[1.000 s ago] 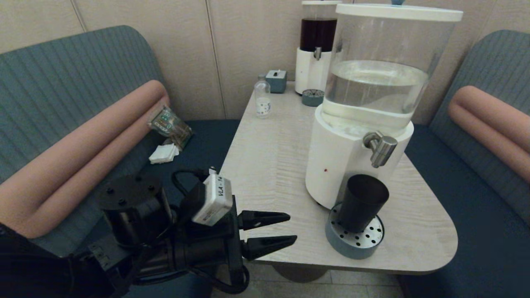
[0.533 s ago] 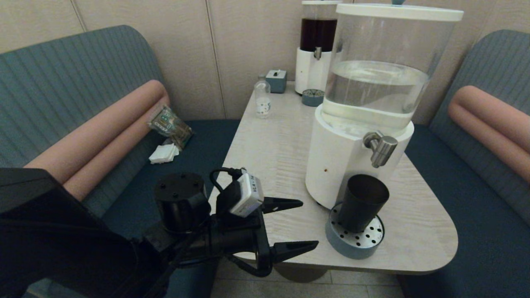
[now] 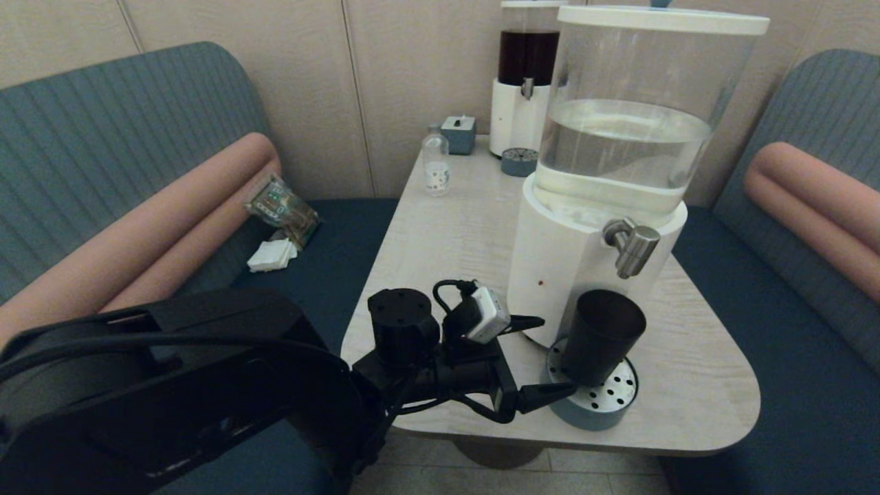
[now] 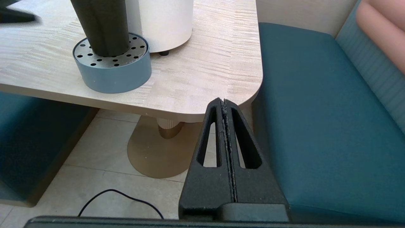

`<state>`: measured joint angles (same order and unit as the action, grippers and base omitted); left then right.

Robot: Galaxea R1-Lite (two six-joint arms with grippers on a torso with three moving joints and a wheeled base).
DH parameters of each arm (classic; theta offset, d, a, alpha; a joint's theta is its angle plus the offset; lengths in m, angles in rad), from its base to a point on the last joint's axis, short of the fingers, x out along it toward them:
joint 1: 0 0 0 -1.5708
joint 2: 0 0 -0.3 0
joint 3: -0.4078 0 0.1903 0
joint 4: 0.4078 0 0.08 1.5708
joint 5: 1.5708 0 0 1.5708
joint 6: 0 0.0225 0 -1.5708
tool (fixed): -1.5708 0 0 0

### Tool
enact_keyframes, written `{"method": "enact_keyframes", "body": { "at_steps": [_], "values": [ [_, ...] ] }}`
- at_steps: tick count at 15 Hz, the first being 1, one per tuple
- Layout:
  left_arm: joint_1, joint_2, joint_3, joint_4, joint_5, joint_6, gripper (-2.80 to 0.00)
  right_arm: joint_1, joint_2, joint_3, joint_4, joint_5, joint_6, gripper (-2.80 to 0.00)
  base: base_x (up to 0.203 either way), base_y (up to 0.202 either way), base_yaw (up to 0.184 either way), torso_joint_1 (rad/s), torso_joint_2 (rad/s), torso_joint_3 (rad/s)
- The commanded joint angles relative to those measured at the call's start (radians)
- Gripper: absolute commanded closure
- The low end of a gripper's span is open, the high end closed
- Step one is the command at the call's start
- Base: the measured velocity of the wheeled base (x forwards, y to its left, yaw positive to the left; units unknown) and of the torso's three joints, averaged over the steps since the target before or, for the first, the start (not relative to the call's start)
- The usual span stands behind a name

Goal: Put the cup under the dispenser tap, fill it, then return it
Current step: Place the cup next to the water dispenser

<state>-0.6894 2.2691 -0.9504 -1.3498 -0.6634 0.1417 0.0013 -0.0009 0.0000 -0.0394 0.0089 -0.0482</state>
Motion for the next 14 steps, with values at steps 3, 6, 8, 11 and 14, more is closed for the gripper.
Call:
{"method": "enact_keyframes", "body": {
  "at_steps": [3,6,8,11,14],
  "values": [
    [-0.009,0.110,-0.102,-0.010,-0.005,-0.006,-2.80,0.000,-0.001,0.015,-0.001,0.000,-0.001,0.00,0.000,0.000,0.000,0.000,0.00,0.000],
    [-0.009,0.142,-0.142,-0.015,-0.010,-0.008,-2.80,0.002,-0.001,0.015,-0.001,0.000,-0.001,0.00,0.000,0.000,0.000,0.000,0.00,0.000],
    [-0.011,0.150,-0.166,-0.017,-0.012,-0.013,-2.80,0.000,-0.001,0.014,-0.001,0.000,-0.001,0.00,0.000,0.000,0.000,0.000,0.00,0.000],
    [-0.014,0.167,-0.218,-0.019,-0.012,-0.022,-2.80,0.001,-0.001,0.015,-0.001,0.000,-0.001,0.00,0.000,0.000,0.000,0.000,0.00,0.000],
    [-0.027,0.194,-0.270,-0.023,-0.013,-0.027,-2.80,0.000,-0.001,0.015,-0.001,0.000,-0.001,0.00,0.000,0.000,0.000,0.000,0.00,0.000]
  ]
}}
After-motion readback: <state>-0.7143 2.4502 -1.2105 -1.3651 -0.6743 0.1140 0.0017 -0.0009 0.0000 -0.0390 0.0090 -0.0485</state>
